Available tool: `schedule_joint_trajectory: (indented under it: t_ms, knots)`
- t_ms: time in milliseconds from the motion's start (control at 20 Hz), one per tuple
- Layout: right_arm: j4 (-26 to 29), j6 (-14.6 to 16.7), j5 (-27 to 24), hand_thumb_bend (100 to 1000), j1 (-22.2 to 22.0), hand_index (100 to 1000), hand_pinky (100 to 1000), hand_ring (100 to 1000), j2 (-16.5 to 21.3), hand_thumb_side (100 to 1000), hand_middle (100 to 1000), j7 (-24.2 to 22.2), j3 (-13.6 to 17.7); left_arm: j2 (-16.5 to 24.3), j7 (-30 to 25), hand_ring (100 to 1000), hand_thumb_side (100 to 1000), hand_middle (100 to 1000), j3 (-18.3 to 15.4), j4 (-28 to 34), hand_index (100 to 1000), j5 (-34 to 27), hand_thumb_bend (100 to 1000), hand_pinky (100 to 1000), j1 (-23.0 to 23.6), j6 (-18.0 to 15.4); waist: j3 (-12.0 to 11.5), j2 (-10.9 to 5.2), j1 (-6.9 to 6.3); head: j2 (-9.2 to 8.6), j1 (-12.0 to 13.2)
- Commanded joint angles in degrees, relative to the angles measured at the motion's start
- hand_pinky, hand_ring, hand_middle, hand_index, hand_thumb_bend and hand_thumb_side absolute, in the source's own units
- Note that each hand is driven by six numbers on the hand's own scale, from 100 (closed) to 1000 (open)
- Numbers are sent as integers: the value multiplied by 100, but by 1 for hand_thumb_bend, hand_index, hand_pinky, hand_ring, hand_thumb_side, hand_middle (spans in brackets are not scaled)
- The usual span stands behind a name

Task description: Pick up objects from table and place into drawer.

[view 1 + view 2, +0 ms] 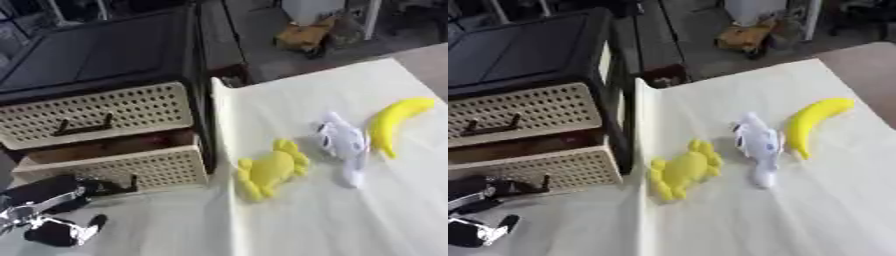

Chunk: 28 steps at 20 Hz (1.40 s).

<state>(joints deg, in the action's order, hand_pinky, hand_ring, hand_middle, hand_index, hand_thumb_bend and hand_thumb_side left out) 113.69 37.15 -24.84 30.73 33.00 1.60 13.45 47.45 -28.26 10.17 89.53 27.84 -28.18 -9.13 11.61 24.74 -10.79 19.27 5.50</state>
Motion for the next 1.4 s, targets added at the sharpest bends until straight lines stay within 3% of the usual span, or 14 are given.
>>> schedule_joint_trajectory:
  t_ms: [50,950,1400]
  knots:
    - [90,-15,-26,100,49,915,748,871,89,1000,776,16,61,209,104,100,321,100,76,287,834,88,100,100,47,46,-3,-148,57,-28,6]
    - [90,-6,19,100,-21,915,748,870,90,1000,776,108,85,361,532,100,313,100,40,526,819,617,100,100,488,-40,-73,-226,112,2,-47]
    - [90,1,29,100,-27,915,748,870,74,1000,777,142,94,392,498,100,311,100,120,821,819,697,100,100,642,-51,-91,-229,143,-5,-50]
